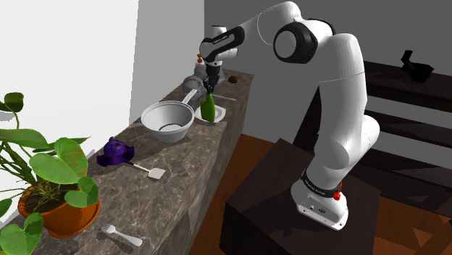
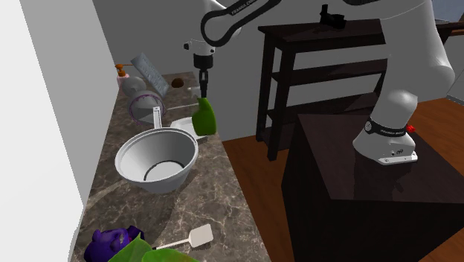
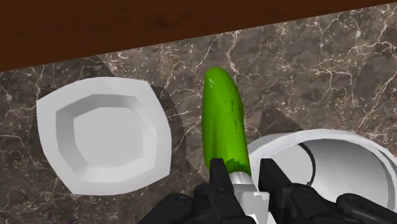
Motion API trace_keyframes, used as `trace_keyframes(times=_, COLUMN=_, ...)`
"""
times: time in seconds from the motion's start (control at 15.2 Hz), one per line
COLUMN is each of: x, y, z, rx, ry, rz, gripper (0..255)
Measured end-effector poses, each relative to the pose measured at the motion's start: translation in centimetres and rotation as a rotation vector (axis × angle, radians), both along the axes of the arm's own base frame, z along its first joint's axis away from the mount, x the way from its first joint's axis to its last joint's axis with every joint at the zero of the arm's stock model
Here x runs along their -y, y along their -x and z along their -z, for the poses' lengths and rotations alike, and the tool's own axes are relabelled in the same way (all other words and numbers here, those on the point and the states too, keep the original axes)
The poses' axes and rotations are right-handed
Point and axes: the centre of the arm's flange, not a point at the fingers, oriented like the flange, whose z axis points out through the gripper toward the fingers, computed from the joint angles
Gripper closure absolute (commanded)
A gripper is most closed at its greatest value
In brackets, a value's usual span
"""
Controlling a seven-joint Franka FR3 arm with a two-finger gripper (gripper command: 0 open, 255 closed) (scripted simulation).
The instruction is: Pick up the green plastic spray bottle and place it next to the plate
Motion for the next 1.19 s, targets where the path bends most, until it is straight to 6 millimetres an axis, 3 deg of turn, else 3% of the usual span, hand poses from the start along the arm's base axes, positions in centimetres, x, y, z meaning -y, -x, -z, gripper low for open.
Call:
trace_keyframes(times=1.06, x=0.1, y=0.1, z=8.5, rx=0.0, ry=0.0, rz=0.0, gripper=255)
trace_keyframes(times=1.19, x=0.2, y=0.2, z=8.9, rx=0.0, ry=0.0, rz=0.0, gripper=255)
